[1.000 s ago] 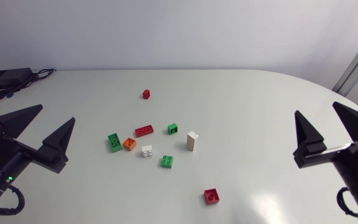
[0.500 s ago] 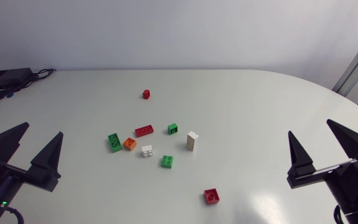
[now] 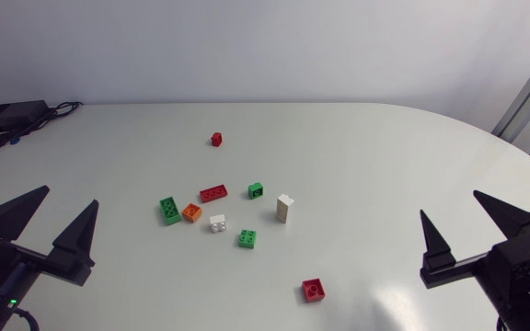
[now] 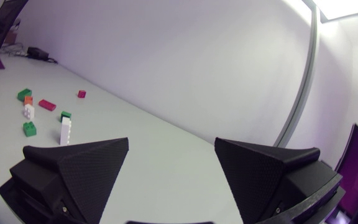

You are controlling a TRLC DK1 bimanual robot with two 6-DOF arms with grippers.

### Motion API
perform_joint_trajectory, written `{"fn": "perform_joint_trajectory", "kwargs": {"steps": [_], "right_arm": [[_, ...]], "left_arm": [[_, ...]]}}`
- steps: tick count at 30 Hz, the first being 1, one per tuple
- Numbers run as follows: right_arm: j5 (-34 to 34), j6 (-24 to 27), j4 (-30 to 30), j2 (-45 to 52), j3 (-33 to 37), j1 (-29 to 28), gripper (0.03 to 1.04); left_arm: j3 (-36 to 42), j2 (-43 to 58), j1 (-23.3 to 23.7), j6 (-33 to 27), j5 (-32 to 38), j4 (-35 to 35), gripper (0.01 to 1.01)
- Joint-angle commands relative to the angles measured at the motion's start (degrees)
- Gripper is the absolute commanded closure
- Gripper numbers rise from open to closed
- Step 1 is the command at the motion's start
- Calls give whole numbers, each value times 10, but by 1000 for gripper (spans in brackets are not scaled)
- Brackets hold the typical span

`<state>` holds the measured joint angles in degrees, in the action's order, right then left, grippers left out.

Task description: Disassemble duplo

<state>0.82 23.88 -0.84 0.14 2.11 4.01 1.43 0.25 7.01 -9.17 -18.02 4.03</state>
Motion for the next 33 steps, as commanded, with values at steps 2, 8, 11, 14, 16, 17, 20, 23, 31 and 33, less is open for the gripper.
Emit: {"fn": "perform_joint_trajectory", "kwargs": {"steps": [2, 8, 11, 14, 16, 17, 20, 23, 31, 33], "right_arm": [[-4, -116, 11, -4, -21, -25, 69], [-1, -193, 14, -3, -21, -47, 89], [-3, -208, 11, -4, -21, -64, 244], [-2, -214, 6, -6, -22, -68, 562], [-1, -212, 5, -6, -22, -66, 480], [0, -212, 5, -6, -22, -67, 239], [-1, -210, 12, -5, -21, -61, 103], [-1, -203, 7, -6, -22, -66, 734], [-1, -197, 11, -5, -21, -57, 66], [-1, -198, 11, -5, -21, -59, 66]], "left_arm": [[-13, -10, -5, -1, -1, 2, 51], [-13, -10, -6, -1, -1, 2, 51], [-13, -10, -2, -1, -1, 3, 51], [-13, -10, -2, -1, -1, 4, 51], [-13, -10, -2, -1, -1, 4, 51], [-13, -10, -3, -1, -1, 4, 51], [-16, -10, -9, -1, -1, 4, 51], [-16, -11, -8, -1, -1, 6, 51], [-16, -11, -8, -1, -1, 8, 51], [-16, -11, -8, -1, -1, 8, 51]]}}
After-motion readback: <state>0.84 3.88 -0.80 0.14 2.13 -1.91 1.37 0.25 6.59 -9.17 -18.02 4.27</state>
